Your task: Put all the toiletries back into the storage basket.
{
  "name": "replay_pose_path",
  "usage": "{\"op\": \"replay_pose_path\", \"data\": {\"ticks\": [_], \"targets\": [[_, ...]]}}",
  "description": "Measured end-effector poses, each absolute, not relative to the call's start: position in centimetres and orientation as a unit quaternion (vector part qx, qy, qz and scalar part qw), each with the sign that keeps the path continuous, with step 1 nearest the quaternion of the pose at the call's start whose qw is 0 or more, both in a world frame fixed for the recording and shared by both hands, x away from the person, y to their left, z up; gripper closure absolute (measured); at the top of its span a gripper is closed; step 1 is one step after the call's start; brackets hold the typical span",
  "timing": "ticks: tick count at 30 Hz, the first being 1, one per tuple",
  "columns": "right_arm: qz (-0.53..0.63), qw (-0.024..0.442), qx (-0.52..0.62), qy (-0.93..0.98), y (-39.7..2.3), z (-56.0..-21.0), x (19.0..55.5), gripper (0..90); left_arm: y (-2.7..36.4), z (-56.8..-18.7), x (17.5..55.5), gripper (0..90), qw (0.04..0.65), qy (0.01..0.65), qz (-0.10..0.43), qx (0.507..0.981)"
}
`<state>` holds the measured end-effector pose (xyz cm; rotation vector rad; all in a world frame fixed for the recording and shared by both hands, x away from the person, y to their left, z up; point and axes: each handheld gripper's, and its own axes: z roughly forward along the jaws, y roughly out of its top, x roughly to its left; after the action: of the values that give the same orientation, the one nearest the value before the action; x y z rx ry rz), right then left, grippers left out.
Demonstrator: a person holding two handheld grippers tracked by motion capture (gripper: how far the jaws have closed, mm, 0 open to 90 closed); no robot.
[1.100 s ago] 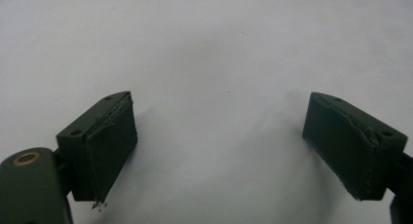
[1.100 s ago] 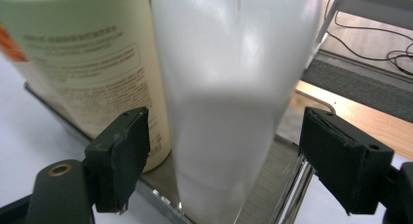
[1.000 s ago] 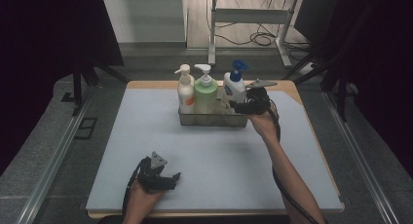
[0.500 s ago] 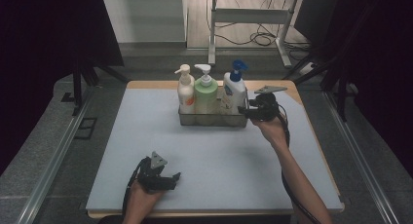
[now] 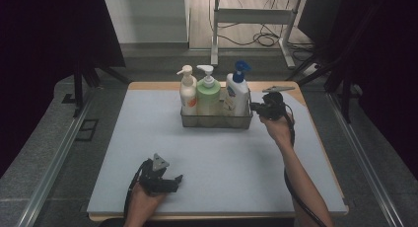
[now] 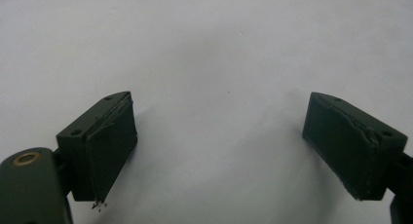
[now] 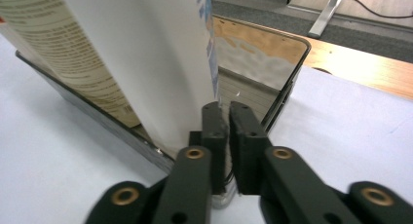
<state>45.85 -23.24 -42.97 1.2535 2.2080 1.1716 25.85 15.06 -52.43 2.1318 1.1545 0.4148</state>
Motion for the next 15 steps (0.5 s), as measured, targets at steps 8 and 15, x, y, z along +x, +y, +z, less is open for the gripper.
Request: {"op": "replay_pose_path", "data": {"ticks": [8, 15], "targets": [[0.396, 0.171, 0.456, 0.778, -22.4, -43.9, 47.4, 90.0, 15.1, -52.4, 25.9, 12.1, 0.333, 0.441, 0.159, 0.818], [0.389, 0.16, 0.467, 0.778, -22.1, -45.1, 48.6, 89.9, 15.1, -52.4, 25.9, 12.1, 0.334, 0.442, 0.159, 0.817]]}}
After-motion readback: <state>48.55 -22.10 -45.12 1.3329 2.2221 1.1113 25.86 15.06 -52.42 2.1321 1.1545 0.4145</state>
